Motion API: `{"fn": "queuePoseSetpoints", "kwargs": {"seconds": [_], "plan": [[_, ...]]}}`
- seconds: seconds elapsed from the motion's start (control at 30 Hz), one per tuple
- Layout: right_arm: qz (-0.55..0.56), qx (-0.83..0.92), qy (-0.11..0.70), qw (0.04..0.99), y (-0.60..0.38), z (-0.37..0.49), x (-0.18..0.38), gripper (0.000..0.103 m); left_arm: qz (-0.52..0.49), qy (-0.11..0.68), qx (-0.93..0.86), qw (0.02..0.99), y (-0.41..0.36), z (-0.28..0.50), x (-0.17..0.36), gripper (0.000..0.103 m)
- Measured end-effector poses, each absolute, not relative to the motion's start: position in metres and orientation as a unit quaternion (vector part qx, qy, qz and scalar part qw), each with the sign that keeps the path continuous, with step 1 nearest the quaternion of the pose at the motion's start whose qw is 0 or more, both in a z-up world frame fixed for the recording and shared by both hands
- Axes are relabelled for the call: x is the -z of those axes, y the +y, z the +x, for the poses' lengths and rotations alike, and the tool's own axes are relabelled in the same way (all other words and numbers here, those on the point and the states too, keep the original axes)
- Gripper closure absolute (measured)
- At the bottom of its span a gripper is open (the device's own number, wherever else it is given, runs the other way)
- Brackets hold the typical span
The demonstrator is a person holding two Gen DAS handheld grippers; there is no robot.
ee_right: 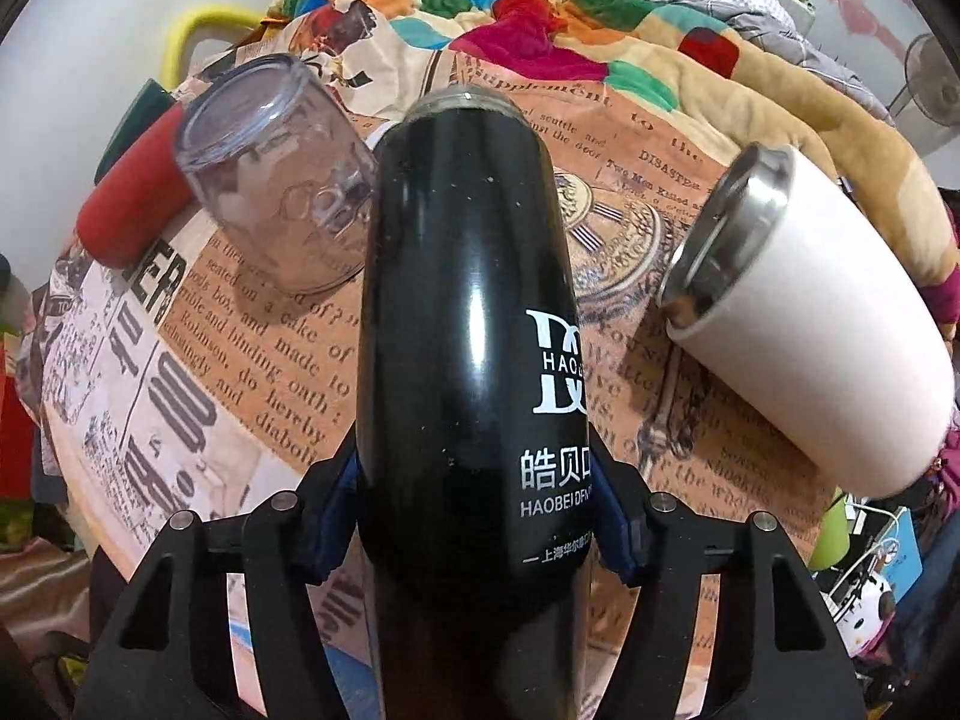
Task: Flip cup upright
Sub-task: 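Lift the black bottle with the right gripper toward the left gripper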
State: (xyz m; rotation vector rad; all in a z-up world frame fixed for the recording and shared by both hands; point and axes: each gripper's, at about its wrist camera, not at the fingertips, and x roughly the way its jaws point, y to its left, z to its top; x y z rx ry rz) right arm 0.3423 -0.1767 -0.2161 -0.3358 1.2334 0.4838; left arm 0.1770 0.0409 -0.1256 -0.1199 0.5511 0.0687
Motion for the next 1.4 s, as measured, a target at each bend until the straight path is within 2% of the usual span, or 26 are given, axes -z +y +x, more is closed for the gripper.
{"fn": "queuePoseSetpoints", "kwargs": {"seconds": [0.3, 0.67, 0.87, 1.13, 1.4], "plan": [[-0.145, -0.227, 0.548, 0.792, -0.19, 0.322, 0.189, 0.041, -0.057, 0.249, -0.032, 0.966, 0.034, 0.161, 0.107, 0.0], [-0.144, -0.254, 0.475, 0.83, -0.187, 0.282, 0.127, 0.041, -0.054, 0.229, -0.037, 0.971, 0.03, 0.138, 0.089, 0.0], [-0.144, -0.292, 0.445, 0.834, -0.172, 0.254, 0.112, 0.041, -0.052, 0.226, -0.046, 0.972, 0.031, 0.131, 0.086, 0.0], [-0.147, -0.351, 0.44, 0.813, -0.148, 0.228, 0.125, 0.041, -0.061, 0.24, -0.061, 0.967, 0.042, 0.132, 0.095, 0.0], [-0.169, -0.373, 0.487, 0.772, -0.113, 0.23, 0.186, 0.041, -0.065, 0.269, -0.076, 0.958, 0.052, 0.14, 0.117, 0.0]]}}
